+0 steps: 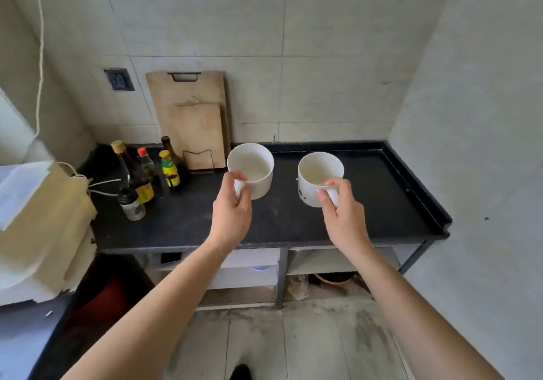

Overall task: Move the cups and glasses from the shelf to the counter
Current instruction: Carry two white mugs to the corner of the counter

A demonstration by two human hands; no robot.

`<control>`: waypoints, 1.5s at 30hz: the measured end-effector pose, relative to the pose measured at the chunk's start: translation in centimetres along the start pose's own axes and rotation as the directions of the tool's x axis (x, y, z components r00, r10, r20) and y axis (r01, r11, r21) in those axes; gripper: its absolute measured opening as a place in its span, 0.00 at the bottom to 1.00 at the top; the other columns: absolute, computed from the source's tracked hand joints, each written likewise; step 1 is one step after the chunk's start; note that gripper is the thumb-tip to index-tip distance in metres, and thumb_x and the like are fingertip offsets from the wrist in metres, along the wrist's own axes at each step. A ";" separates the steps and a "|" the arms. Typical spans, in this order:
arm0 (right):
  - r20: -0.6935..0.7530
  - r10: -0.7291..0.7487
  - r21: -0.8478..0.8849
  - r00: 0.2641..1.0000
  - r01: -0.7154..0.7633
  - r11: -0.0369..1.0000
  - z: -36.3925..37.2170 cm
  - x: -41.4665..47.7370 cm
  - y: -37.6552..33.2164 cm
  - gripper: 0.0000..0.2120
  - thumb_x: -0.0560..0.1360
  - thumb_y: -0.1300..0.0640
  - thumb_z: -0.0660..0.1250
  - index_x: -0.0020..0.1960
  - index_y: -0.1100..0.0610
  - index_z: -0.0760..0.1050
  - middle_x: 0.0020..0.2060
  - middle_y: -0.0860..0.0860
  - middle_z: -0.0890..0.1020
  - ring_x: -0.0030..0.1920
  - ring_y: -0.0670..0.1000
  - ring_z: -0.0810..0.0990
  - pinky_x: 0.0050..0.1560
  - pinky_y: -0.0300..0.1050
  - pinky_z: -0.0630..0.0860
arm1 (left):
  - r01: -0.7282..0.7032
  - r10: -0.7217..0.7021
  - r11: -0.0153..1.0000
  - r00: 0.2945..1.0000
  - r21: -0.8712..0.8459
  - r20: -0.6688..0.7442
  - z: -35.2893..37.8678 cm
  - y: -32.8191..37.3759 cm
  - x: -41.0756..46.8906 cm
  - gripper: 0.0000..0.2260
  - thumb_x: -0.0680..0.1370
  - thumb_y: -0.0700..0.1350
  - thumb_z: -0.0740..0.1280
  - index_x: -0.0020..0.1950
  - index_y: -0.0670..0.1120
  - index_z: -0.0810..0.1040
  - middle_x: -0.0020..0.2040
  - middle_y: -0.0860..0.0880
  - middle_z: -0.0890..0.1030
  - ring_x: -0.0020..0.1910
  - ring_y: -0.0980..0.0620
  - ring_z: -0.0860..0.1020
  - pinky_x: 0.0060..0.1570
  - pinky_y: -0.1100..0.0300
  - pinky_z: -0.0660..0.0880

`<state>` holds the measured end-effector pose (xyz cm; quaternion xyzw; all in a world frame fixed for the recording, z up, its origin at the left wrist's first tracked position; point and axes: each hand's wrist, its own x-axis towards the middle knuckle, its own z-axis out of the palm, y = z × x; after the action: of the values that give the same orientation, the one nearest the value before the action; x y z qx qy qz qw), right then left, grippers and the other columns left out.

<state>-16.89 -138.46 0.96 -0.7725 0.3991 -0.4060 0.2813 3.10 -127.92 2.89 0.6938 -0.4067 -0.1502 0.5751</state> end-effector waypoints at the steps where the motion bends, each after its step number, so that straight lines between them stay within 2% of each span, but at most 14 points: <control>1: -0.021 0.028 -0.021 0.999 -0.029 0.999 0.1 1.8 0.7 0.06 0.83 0.50 0.61 0.58 0.47 0.68 0.40 0.41 0.78 0.39 0.40 0.78 0.34 0.30 0.70 | -0.002 0.003 1.000 0.999 -0.016 0.038 1.1 -0.5 2.1 0.07 0.83 0.44 0.59 0.58 0.55 0.68 0.46 0.62 0.75 0.37 0.73 0.75 0.32 0.70 0.75; 5: -0.110 0.107 -0.084 0.988 -0.117 0.990 -0.5 7.9 2.9 0.05 0.82 0.49 0.61 0.56 0.44 0.67 0.40 0.40 0.78 0.41 0.38 0.78 0.36 0.28 0.70 | -0.013 0.027 0.997 0.982 -0.076 0.186 5.6 -1.2 9.8 0.07 0.82 0.45 0.58 0.56 0.57 0.67 0.44 0.59 0.76 0.33 0.73 0.74 0.31 0.71 0.72; 7: -0.158 0.140 -0.102 0.978 -0.157 0.982 -1.0 10.3 4.4 0.05 0.82 0.50 0.62 0.56 0.42 0.66 0.41 0.40 0.78 0.39 0.40 0.79 0.36 0.27 0.69 | -0.008 0.030 0.996 0.966 -0.085 0.256 8.2 -1.2 13.1 0.07 0.83 0.44 0.57 0.56 0.56 0.67 0.44 0.58 0.77 0.33 0.72 0.74 0.30 0.71 0.72; 10: -0.211 0.187 -0.118 0.959 -0.215 0.970 -2.0 12.8 7.3 0.07 0.82 0.51 0.62 0.56 0.41 0.65 0.44 0.44 0.79 0.41 0.40 0.77 0.37 0.25 0.68 | 0.009 0.021 0.996 0.943 -0.088 0.333 12.5 -1.4 16.9 0.07 0.82 0.43 0.57 0.55 0.56 0.67 0.45 0.57 0.77 0.31 0.68 0.74 0.28 0.70 0.70; 14: -0.234 0.258 -0.125 0.937 -0.292 0.948 -3.0 16.2 12.9 0.07 0.82 0.52 0.62 0.58 0.44 0.66 0.50 0.47 0.78 0.44 0.48 0.77 0.39 0.24 0.69 | 0.046 -0.008 0.996 0.902 -0.078 0.432 19.0 -2.6 20.6 0.09 0.81 0.43 0.57 0.53 0.59 0.67 0.43 0.53 0.78 0.28 0.63 0.72 0.25 0.68 0.68; 17: -0.207 0.312 -0.117 0.927 -0.340 0.933 -3.7 19.4 18.6 0.07 0.83 0.51 0.62 0.59 0.46 0.66 0.54 0.48 0.78 0.50 0.49 0.77 0.42 0.28 0.71 | 0.102 -0.069 0.994 0.879 -0.046 0.471 24.8 -4.1 22.9 0.09 0.82 0.45 0.57 0.52 0.60 0.68 0.40 0.50 0.78 0.28 0.61 0.71 0.26 0.64 0.70; 20: -0.140 0.364 -0.101 0.921 -0.379 0.920 -4.4 23.1 24.9 0.08 0.82 0.51 0.62 0.61 0.49 0.68 0.58 0.48 0.78 0.55 0.49 0.78 0.50 0.46 0.79 | 0.149 -0.138 0.989 0.866 0.016 0.480 31.0 -5.9 24.8 0.09 0.82 0.47 0.58 0.51 0.63 0.67 0.40 0.50 0.77 0.33 0.55 0.72 0.30 0.61 0.72; 22: -0.084 0.395 -0.095 0.915 -0.401 0.911 -4.9 25.7 29.4 0.10 0.83 0.50 0.61 0.62 0.51 0.68 0.59 0.47 0.77 0.56 0.50 0.79 0.52 0.51 0.81 | 0.193 -0.203 0.979 0.862 0.069 0.465 35.6 -7.0 26.3 0.08 0.82 0.47 0.57 0.52 0.62 0.67 0.41 0.50 0.78 0.35 0.53 0.73 0.30 0.59 0.72; 27: 0.033 0.449 -0.158 0.893 -0.439 0.885 -5.9 31.0 39.6 0.12 0.82 0.49 0.61 0.63 0.52 0.69 0.60 0.48 0.79 0.56 0.45 0.78 0.54 0.37 0.74 | 0.326 -0.378 0.925 0.833 0.195 0.403 45.6 -9.5 29.3 0.07 0.81 0.45 0.57 0.53 0.59 0.67 0.45 0.50 0.78 0.39 0.51 0.76 0.33 0.56 0.74; 30: 0.091 0.456 -0.156 0.885 -0.440 0.885 -6.1 33.7 44.2 0.12 0.83 0.50 0.60 0.64 0.54 0.69 0.60 0.50 0.79 0.58 0.50 0.79 0.53 0.39 0.73 | 0.370 -0.437 0.898 0.818 0.238 0.375 49.9 -10.9 30.7 0.08 0.81 0.44 0.57 0.53 0.58 0.67 0.45 0.51 0.77 0.39 0.51 0.76 0.33 0.56 0.73; 35: 0.112 0.443 -0.130 0.889 -0.429 0.894 -4.9 37.1 49.9 0.13 0.83 0.51 0.59 0.63 0.57 0.70 0.60 0.52 0.79 0.58 0.52 0.79 0.53 0.40 0.72 | 0.432 -0.498 0.865 0.803 0.254 0.327 55.5 -14.1 32.6 0.06 0.82 0.45 0.57 0.57 0.54 0.68 0.43 0.50 0.76 0.35 0.53 0.72 0.27 0.64 0.69; 41: 0.067 0.429 -0.124 0.901 -0.419 0.900 -3.3 39.9 54.4 0.12 0.83 0.52 0.60 0.62 0.57 0.71 0.59 0.52 0.80 0.56 0.48 0.77 0.52 0.37 0.70 | 0.489 -0.524 0.852 0.796 0.189 0.304 60.0 -17.6 35.5 0.08 0.82 0.45 0.57 0.53 0.59 0.67 0.43 0.49 0.76 0.35 0.52 0.72 0.32 0.58 0.71; 43: 0.060 0.429 -0.134 0.901 -0.419 0.898 -3.0 40.8 55.4 0.12 0.83 0.52 0.60 0.62 0.57 0.71 0.59 0.51 0.80 0.54 0.44 0.75 0.51 0.35 0.69 | 0.486 -0.518 0.855 0.803 0.181 0.295 61.0 -18.5 36.4 0.10 0.83 0.45 0.57 0.52 0.63 0.67 0.43 0.48 0.76 0.37 0.53 0.74 0.34 0.59 0.73; 45: 0.060 0.429 -0.142 0.901 -0.417 0.898 -2.7 41.5 56.2 0.12 0.83 0.52 0.60 0.62 0.57 0.71 0.58 0.52 0.80 0.52 0.44 0.75 0.49 0.35 0.69 | 0.485 -0.513 0.858 0.809 0.167 0.285 61.7 -19.3 37.0 0.08 0.83 0.46 0.57 0.55 0.60 0.67 0.45 0.47 0.77 0.39 0.53 0.75 0.36 0.61 0.75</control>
<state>-26.44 -203.23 -23.55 -0.7009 0.5692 -0.2739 0.3312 -7.96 -196.78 -23.33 0.7667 -0.3037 -0.3886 0.4111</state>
